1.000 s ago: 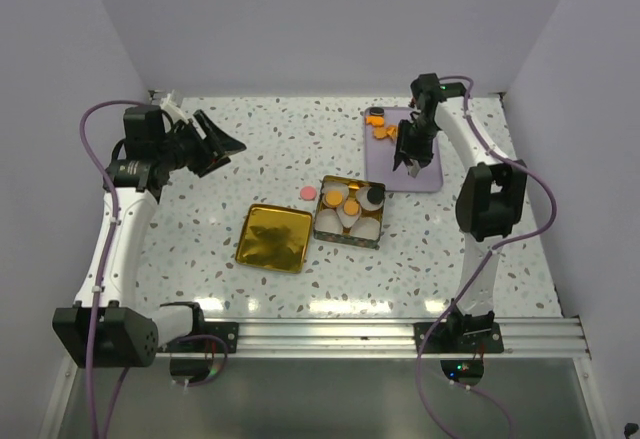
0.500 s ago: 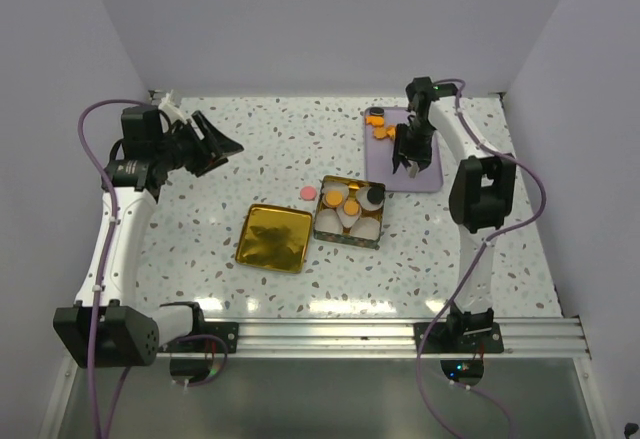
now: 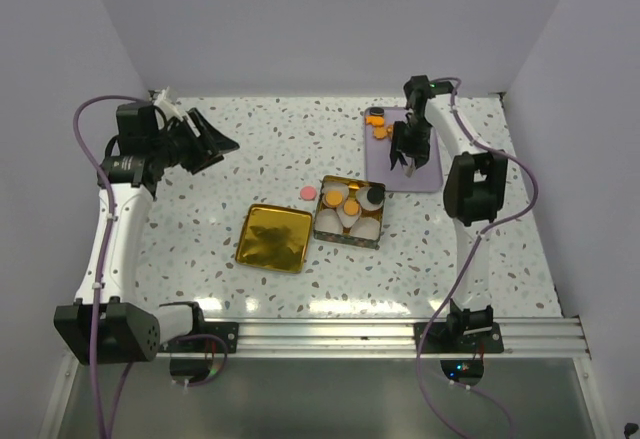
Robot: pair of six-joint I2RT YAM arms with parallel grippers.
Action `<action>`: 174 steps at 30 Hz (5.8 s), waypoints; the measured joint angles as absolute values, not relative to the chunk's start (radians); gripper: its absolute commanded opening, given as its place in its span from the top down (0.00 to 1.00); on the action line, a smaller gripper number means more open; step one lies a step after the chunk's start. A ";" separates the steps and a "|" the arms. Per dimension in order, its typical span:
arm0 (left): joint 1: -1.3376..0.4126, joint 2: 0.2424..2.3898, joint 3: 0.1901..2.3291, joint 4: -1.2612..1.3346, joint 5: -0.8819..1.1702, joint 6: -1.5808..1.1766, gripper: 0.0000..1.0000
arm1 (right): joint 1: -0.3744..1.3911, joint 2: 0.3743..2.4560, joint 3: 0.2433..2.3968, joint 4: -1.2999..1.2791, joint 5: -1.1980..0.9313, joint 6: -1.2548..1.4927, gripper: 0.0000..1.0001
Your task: Pack the cookies
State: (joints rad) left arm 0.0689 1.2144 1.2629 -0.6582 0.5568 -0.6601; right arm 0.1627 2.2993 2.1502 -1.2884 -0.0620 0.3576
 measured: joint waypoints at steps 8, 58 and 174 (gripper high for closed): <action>0.072 1.235 1.293 -0.665 0.557 -0.659 0.37 | 0.162 2.353 2.186 -1.288 -0.070 0.358 0.52; 0.085 1.160 1.332 -0.727 0.537 -0.654 0.38 | 0.593 1.373 1.264 -1.114 -0.429 0.610 0.81; 0.085 1.294 1.157 -0.749 0.480 -0.599 0.39 | 0.210 2.450 2.311 -1.287 -0.257 0.407 0.83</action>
State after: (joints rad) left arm 0.0849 1.2942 1.1572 -0.7490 0.4797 -0.5991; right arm 0.2100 2.4496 2.3108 -1.2869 -0.2565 0.4068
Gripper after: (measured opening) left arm 0.613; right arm 0.385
